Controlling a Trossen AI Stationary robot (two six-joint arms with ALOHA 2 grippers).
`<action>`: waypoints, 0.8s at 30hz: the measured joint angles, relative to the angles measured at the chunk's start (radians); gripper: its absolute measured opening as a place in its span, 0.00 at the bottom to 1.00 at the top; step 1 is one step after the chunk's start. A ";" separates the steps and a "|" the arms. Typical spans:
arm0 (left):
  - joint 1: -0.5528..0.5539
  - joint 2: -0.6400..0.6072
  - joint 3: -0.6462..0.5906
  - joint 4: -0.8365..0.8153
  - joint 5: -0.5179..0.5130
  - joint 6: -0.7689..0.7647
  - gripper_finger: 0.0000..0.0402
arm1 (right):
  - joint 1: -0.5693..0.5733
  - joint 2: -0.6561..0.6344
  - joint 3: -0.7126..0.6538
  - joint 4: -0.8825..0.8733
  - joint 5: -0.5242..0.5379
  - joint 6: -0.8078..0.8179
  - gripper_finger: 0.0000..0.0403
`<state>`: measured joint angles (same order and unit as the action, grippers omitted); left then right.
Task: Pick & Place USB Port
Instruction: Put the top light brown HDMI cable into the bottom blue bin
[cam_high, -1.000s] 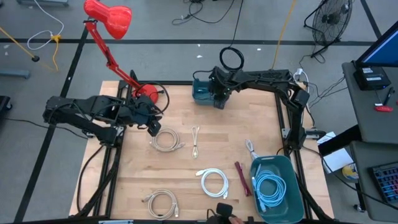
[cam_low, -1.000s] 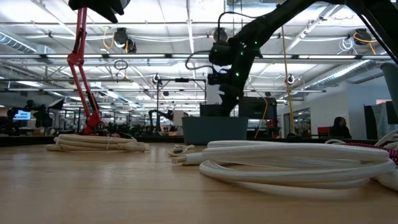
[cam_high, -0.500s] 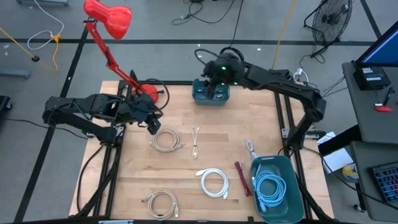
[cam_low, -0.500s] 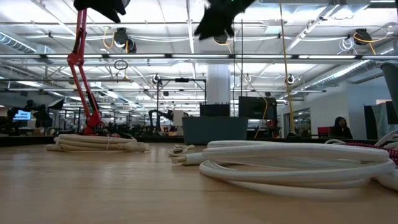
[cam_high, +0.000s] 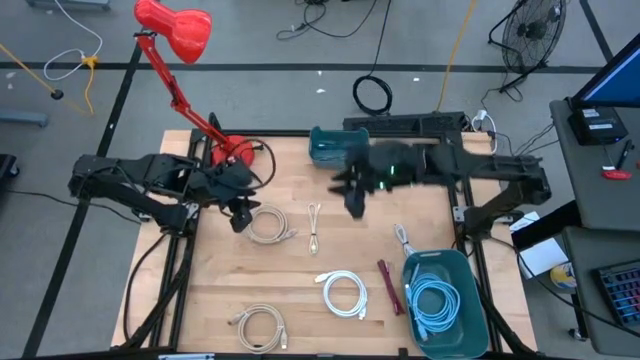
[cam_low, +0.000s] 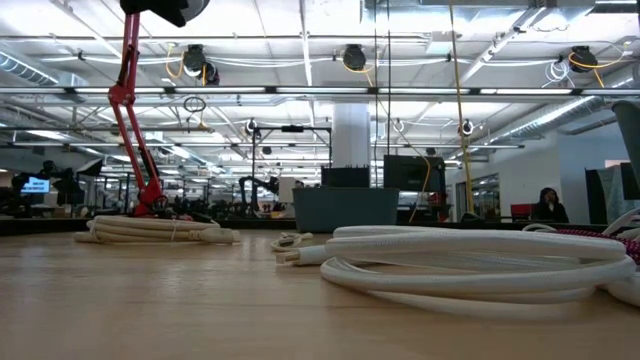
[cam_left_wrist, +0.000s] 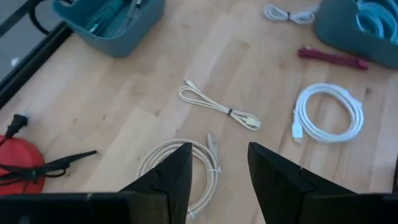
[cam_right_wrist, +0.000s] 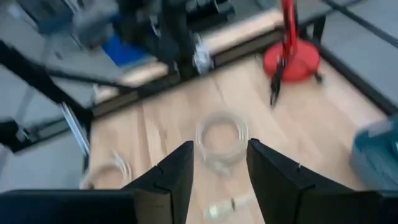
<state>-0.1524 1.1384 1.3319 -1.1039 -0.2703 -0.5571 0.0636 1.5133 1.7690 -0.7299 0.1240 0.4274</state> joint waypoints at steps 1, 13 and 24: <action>-0.010 0.003 0.000 -0.001 0.000 0.007 0.39 | 0.037 0.006 0.000 -0.018 0.044 0.011 0.33; -0.145 0.023 -0.154 -0.001 0.010 0.071 0.39 | 0.301 0.013 -0.115 -0.013 0.328 0.267 0.32; -0.166 0.023 -0.438 0.094 0.069 0.232 0.39 | 0.358 0.011 -0.298 0.147 0.404 0.398 0.32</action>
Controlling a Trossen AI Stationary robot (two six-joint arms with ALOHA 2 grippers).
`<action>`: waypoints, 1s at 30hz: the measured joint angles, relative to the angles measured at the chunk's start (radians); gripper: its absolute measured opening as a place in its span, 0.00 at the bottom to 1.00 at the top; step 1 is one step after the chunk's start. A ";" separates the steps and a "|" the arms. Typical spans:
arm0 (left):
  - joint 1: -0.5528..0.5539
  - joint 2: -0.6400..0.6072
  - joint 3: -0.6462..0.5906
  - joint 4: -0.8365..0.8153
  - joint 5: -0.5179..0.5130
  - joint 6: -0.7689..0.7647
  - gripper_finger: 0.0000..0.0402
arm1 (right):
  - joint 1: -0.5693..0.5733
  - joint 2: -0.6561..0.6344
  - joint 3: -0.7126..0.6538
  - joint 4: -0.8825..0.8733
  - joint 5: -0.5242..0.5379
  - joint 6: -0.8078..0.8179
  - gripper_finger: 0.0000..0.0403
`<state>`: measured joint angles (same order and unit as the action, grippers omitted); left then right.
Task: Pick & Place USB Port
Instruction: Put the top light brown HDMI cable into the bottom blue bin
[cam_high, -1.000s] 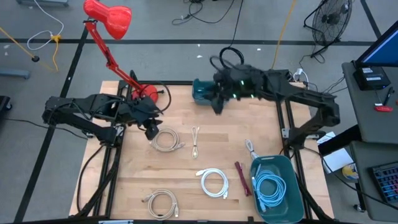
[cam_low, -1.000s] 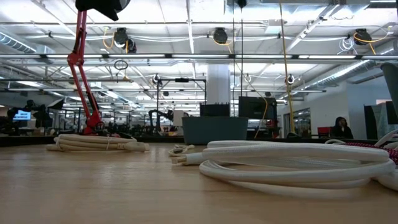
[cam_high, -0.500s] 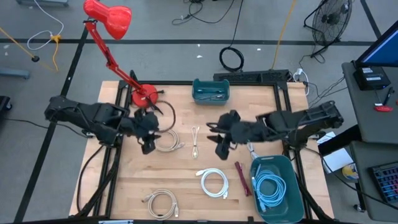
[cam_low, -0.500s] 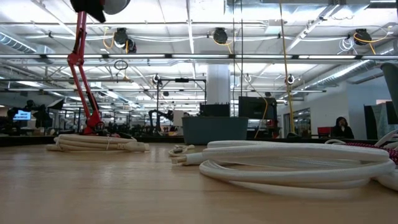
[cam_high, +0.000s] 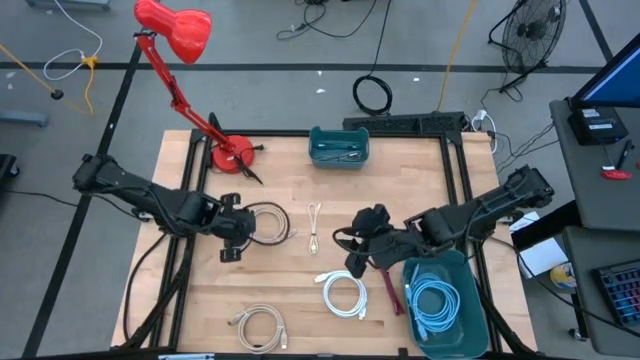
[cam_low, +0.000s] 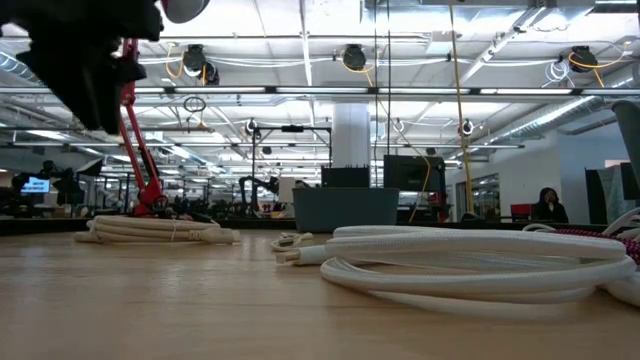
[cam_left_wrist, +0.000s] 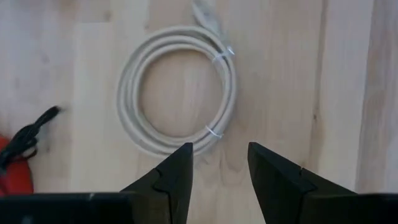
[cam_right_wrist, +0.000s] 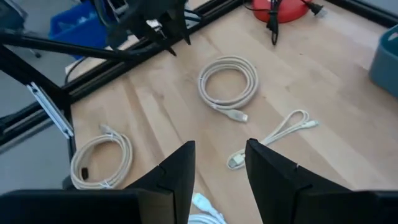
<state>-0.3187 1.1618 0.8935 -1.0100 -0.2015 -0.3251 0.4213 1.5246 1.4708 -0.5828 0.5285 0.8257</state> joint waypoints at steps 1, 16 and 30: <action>0.000 0.000 -0.017 0.025 0.015 0.023 0.39 | 0.000 0.000 -0.013 0.027 0.000 0.000 0.32; 0.060 0.273 -0.056 0.274 0.175 0.375 0.39 | -0.003 0.000 -0.094 0.191 0.003 0.000 0.32; 0.119 0.397 -0.054 0.290 0.080 0.425 0.39 | 0.030 0.000 -0.093 0.192 -0.001 0.027 0.32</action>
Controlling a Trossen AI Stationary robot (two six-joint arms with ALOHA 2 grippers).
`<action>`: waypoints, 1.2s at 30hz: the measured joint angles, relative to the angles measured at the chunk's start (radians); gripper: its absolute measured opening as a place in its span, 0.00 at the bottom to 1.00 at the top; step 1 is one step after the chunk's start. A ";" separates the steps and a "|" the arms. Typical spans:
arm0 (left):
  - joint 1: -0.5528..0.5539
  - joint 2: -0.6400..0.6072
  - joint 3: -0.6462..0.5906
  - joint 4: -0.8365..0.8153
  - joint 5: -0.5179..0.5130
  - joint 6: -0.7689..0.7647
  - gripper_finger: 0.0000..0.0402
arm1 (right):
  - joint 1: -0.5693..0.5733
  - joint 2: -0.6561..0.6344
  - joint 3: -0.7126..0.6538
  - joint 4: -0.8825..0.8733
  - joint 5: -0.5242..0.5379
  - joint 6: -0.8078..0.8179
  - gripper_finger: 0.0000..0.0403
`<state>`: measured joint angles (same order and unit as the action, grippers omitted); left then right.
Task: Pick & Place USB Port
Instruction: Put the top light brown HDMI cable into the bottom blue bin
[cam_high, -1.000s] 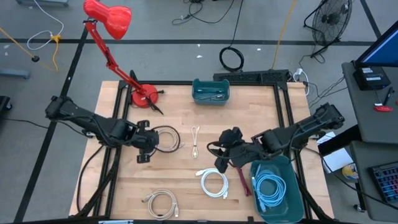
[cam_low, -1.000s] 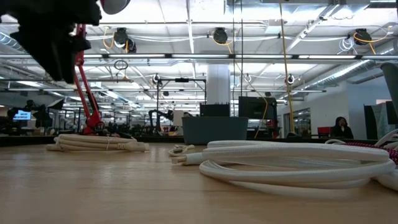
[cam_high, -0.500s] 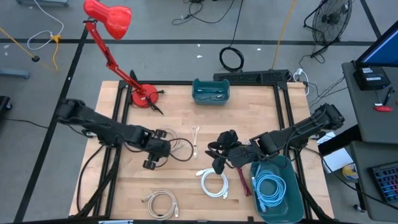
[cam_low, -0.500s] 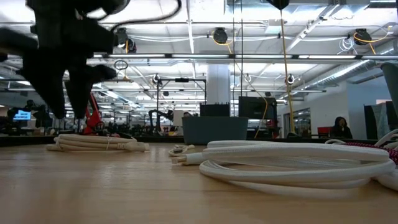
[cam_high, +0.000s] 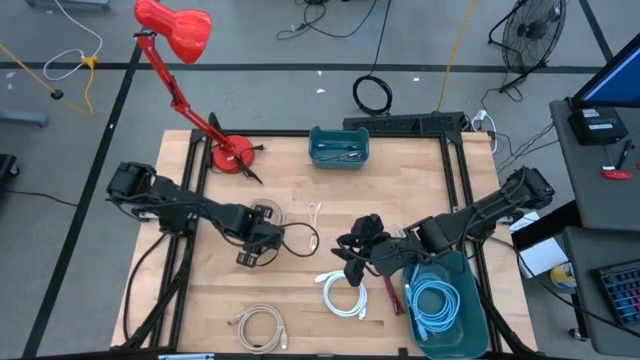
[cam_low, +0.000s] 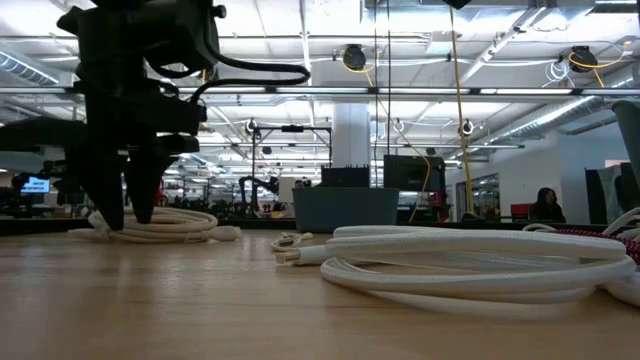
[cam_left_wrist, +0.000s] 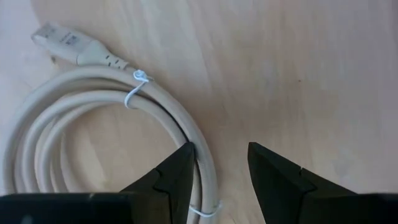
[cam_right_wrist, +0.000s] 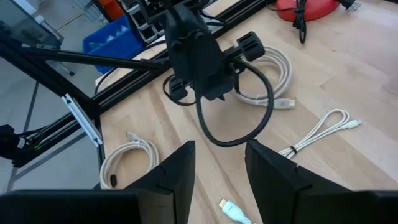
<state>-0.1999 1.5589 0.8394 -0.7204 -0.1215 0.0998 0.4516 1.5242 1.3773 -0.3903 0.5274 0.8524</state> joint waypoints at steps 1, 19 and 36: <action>0.004 0.000 0.000 0.007 -0.006 0.000 0.39 | 0.001 0.000 0.000 0.002 0.000 0.000 0.32; 0.032 -0.044 -0.002 -0.127 -0.012 -0.031 0.39 | -0.002 0.000 0.000 0.020 0.000 -0.020 0.32; 0.124 -0.078 0.015 -0.065 -0.027 0.034 0.39 | -0.027 0.000 0.000 0.027 -0.003 -0.030 0.32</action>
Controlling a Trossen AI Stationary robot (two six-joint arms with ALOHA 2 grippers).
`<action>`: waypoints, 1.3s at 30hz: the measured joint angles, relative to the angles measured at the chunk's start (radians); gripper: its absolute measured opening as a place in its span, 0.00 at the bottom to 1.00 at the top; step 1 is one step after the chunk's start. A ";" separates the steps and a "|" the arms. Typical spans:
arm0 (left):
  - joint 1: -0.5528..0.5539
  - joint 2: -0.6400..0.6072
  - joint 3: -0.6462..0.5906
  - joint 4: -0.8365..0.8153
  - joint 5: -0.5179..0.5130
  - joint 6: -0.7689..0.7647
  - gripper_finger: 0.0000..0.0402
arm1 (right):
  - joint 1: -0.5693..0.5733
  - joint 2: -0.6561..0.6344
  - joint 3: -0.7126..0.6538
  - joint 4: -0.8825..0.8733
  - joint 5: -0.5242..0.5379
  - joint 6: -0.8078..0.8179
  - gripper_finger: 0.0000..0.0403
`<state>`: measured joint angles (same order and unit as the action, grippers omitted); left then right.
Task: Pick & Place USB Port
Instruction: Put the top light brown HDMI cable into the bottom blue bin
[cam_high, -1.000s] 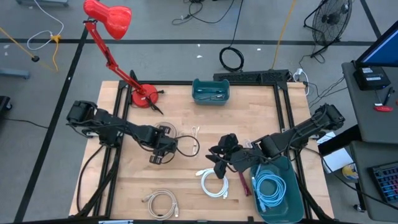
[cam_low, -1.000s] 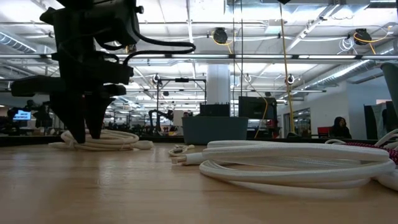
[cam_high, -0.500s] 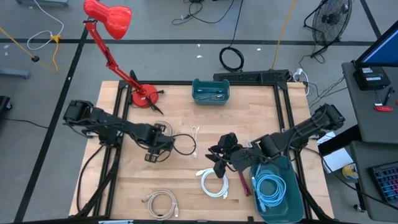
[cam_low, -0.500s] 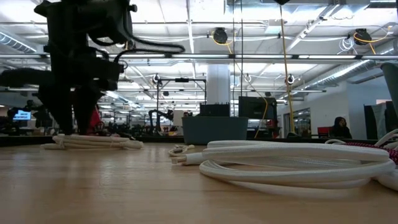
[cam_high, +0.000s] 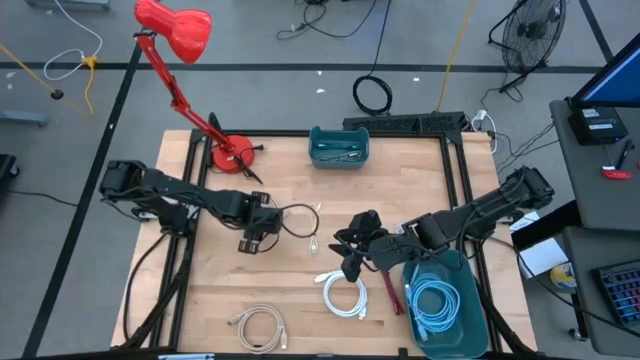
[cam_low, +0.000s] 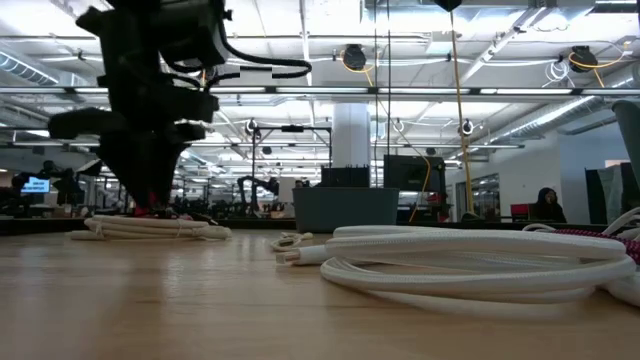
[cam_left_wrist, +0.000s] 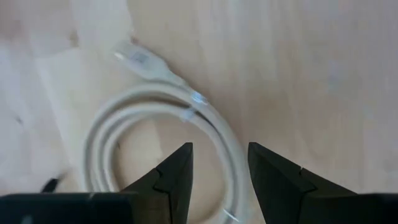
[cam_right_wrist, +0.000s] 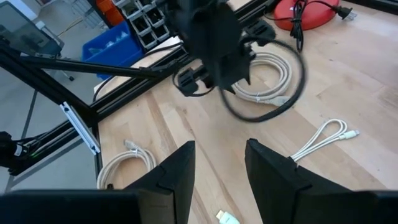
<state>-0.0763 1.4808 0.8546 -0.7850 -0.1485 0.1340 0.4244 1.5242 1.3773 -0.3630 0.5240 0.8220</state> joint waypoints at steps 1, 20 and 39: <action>0.015 0.007 -0.001 0.007 0.004 0.004 0.39 | 0.000 0.000 0.000 0.000 0.000 0.000 0.32; 0.067 0.062 -0.051 0.004 0.121 -0.006 0.39 | 0.009 0.000 0.000 -0.002 0.000 0.000 0.32; 0.048 0.057 0.018 -0.110 0.099 -0.017 0.39 | 0.004 0.000 0.000 0.014 -0.001 0.002 0.32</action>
<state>-0.0288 1.5383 0.8730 -0.8952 -0.0497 0.1173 0.4281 1.5242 1.3773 -0.3491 0.5232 0.8240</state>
